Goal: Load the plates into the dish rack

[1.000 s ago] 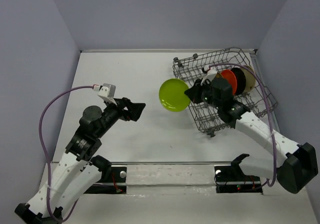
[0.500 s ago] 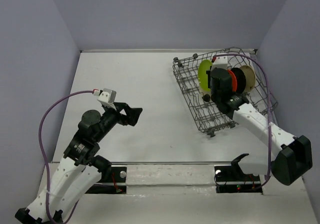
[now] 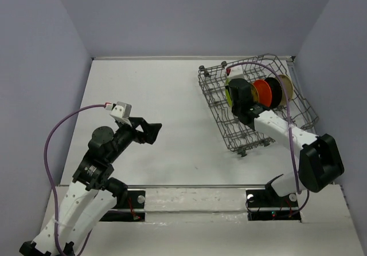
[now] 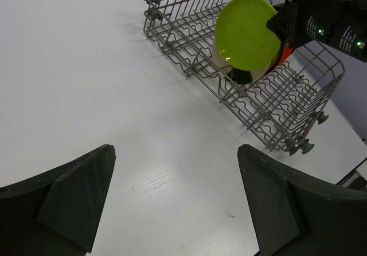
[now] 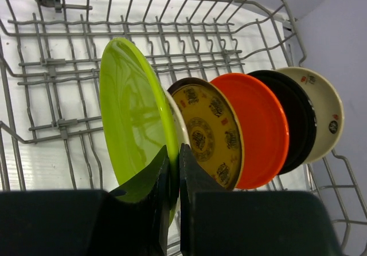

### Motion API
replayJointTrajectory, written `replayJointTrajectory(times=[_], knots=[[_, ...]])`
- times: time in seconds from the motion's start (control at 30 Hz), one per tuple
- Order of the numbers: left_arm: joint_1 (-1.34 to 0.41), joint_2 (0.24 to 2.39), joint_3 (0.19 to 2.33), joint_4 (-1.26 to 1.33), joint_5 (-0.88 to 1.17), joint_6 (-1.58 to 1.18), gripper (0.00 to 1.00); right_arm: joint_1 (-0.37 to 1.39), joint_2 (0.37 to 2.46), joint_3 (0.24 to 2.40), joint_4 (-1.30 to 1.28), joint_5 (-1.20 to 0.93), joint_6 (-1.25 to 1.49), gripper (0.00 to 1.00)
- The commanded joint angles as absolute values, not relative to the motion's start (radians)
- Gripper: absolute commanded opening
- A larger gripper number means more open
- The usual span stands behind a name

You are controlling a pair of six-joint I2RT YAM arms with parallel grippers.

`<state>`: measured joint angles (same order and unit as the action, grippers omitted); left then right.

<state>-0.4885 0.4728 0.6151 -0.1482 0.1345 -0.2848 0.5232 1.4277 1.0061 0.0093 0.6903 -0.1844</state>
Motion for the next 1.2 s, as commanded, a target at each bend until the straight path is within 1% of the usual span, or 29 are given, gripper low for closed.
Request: replayJointTrajectory(times=[0.0, 0.2, 0.47, 0.57, 0.6, 0.73, 0.77, 0.87, 1.03, 1.07, 1.1, 1.13, 1.17], knots=[[-0.466, 0.474, 0.611, -0.11, 0.172, -0.262, 0.99, 0.522, 1.472, 1.045, 0.087, 0.649, -0.207, 0.07], [-0.449, 0.482, 0.609, -0.106, 0.187, -0.261, 0.99, 0.522, 1.505, 1.037, 0.077, 0.629, -0.198, 0.07], [-0.434, 0.494, 0.607, -0.101, 0.201, -0.264, 0.99, 0.522, 1.494, 0.986, 0.074, 0.618, -0.17, 0.07], [-0.431, 0.497, 0.606, -0.1, 0.199, -0.264, 0.99, 0.522, 1.488, 0.96, 0.074, 0.606, -0.143, 0.09], [-0.431, 0.497, 0.606, -0.101, 0.199, -0.264, 0.99, 0.522, 1.488, 0.956, 0.074, 0.604, -0.137, 0.11], [-0.43, 0.503, 0.606, -0.101, 0.198, -0.264, 0.99, 0.522, 1.491, 0.934, 0.072, 0.624, -0.124, 0.15], [-0.428, 0.505, 0.606, -0.101, 0.198, -0.264, 0.99, 0.522, 1.486, 0.93, 0.074, 0.623, -0.117, 0.2], [-0.425, 0.508, 0.606, -0.101, 0.198, -0.264, 0.99, 0.522, 1.468, 0.93, 0.075, 0.614, -0.1, 0.27], [-0.416, 0.514, 0.606, -0.104, 0.186, -0.265, 0.99, 0.522, 1.444, 0.953, 0.072, 0.6, -0.08, 0.51], [-0.414, 0.514, 0.606, -0.106, 0.18, -0.265, 0.99, 0.522, 1.437, 0.957, 0.069, 0.597, -0.075, 0.52], [-0.413, 0.514, 0.607, -0.11, 0.173, -0.265, 0.99, 0.522, 1.422, 0.965, 0.061, 0.592, -0.068, 0.57], [-0.41, 0.514, 0.609, -0.11, 0.169, -0.265, 0.99, 0.522, 1.413, 0.968, 0.058, 0.591, -0.06, 0.58], [-0.407, 0.514, 0.609, -0.11, 0.167, -0.265, 0.99, 0.522, 1.401, 0.969, 0.058, 0.588, -0.043, 0.61]])
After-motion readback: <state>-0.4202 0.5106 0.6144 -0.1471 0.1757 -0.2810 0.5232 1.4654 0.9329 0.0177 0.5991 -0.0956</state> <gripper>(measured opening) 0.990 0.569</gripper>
